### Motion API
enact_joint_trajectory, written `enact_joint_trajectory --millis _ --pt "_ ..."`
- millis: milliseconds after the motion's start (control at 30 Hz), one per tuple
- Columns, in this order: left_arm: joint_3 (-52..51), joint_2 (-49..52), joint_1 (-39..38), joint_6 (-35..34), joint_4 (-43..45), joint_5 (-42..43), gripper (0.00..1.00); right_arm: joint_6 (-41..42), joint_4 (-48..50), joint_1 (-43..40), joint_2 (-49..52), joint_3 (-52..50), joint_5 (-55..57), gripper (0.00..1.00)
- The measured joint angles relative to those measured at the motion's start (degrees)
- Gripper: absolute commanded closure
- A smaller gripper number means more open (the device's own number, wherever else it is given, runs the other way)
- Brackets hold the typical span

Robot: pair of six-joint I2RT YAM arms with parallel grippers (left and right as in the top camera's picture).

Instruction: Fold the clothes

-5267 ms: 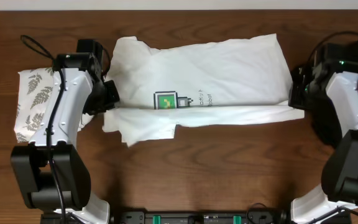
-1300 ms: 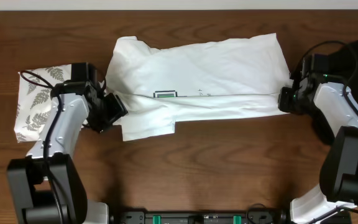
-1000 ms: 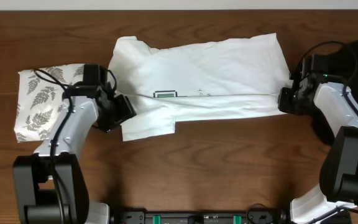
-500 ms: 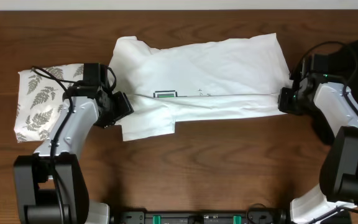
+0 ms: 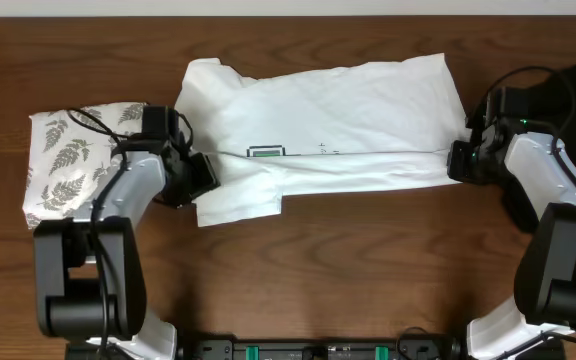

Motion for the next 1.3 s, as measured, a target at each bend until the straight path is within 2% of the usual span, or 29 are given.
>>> enact_joint_trajectory --millis 167,533,667,800,1033,1300 --pt "0.0 0.1 0.0 1.1 0.3 3.0 0.94 0.0 0.0 0.0 0.0 0.0 0.0 0.88" --pt "0.0 -0.2 0.0 2.5 1.9 11.0 0.94 0.0 0.0 0.0 0.0 0.0 0.0 0.88" --pt "0.0 -1.6 0.0 2.4 5.4 12.1 0.94 0.0 0.0 0.0 0.0 0.0 0.0 0.88" --pt "0.2 -3.0 0.3 0.3 13.0 12.3 0.94 0.0 0.0 0.0 0.0 0.0 0.0 0.89" --pt "0.2 -3.1 0.4 -4.7 21.3 5.2 0.93 0.0 0.0 0.0 0.0 0.0 0.0 0.89" --pt "0.2 -3.1 0.4 -8.1 24.5 -0.1 0.93 0.0 0.2 0.0 0.0 0.0 0.0 0.90"
